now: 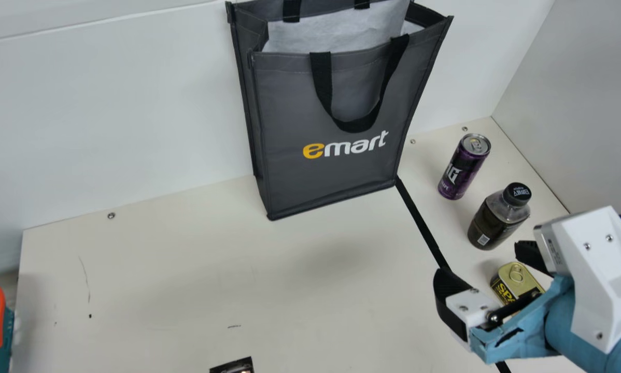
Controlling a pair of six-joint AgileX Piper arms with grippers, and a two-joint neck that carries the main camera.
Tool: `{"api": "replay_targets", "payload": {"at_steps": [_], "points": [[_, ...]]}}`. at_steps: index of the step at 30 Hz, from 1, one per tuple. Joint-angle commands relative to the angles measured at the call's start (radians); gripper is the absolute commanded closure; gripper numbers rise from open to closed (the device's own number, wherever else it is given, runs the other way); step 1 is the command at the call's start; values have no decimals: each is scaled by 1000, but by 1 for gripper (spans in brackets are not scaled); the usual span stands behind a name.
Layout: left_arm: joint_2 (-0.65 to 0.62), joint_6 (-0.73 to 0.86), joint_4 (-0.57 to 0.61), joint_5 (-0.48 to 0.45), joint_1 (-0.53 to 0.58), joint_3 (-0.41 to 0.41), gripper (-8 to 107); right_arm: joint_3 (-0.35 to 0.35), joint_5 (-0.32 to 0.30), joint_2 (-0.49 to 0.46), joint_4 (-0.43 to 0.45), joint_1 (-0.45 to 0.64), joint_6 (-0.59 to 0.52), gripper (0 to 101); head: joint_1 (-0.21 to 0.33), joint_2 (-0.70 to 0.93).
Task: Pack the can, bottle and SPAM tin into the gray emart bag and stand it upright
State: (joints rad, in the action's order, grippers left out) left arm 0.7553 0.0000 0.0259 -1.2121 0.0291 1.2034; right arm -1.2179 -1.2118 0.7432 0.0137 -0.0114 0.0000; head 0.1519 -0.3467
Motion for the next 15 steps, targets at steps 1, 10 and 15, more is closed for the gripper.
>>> {"api": "replay_targets", "payload": {"at_steps": [1,10,15], "points": [[0,0,0,0,0,0,9,0,0,0,0,0,0,6,23,-2],[0,0,0,0,0,0,9,0,0,0,0,0,0,6,23,-2],[0,0,0,0,0,0,9,-5,0,5,1,-2,-1,6,23,-2]]}}
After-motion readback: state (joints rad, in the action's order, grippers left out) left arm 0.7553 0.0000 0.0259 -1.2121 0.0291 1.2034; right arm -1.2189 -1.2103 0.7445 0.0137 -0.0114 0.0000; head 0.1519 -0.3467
